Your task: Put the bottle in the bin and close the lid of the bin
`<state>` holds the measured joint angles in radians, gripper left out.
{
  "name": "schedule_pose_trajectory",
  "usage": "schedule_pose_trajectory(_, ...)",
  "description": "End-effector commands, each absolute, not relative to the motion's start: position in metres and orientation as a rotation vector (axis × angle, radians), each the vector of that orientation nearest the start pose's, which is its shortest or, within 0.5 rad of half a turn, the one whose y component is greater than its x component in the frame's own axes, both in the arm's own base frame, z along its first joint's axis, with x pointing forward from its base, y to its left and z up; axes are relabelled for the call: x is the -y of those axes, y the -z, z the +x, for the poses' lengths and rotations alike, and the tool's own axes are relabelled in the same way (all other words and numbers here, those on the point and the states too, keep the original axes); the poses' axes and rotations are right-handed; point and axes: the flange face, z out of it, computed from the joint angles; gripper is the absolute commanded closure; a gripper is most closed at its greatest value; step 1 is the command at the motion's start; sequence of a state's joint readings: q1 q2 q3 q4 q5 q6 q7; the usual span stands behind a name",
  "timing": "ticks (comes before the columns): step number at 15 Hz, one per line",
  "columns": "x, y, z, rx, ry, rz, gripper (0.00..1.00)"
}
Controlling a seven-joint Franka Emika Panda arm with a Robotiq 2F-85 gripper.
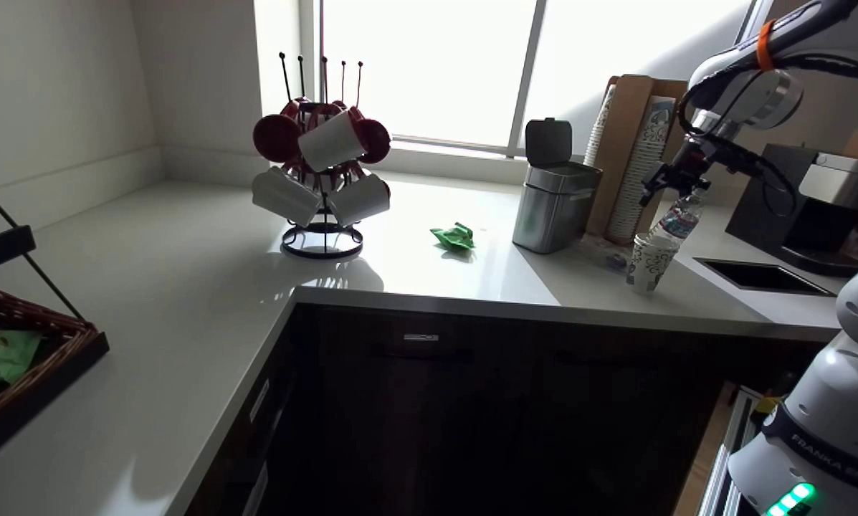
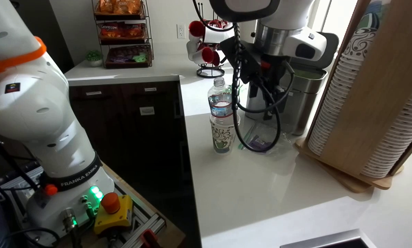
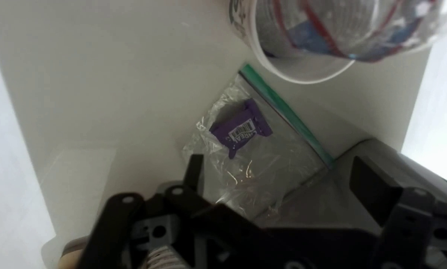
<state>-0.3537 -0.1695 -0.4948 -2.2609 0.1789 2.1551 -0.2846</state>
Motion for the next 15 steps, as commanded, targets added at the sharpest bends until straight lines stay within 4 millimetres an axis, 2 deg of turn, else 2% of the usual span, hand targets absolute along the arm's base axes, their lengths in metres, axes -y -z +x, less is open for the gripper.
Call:
schedule_pose_trajectory(1, 0.379, -0.407, 0.323, -0.713, 0.189, -2.887, 0.00)
schedule_pose_trajectory(5, 0.380, -0.387, 0.314, -0.467, 0.190, -2.939, 0.00)
schedule_pose_trajectory(8, 0.378, -0.380, 0.310, -0.293, 0.199, -2.959, 0.00)
schedule_pose_trajectory(15, 0.379, -0.370, 0.302, -0.137, 0.200, -2.968, 0.00)
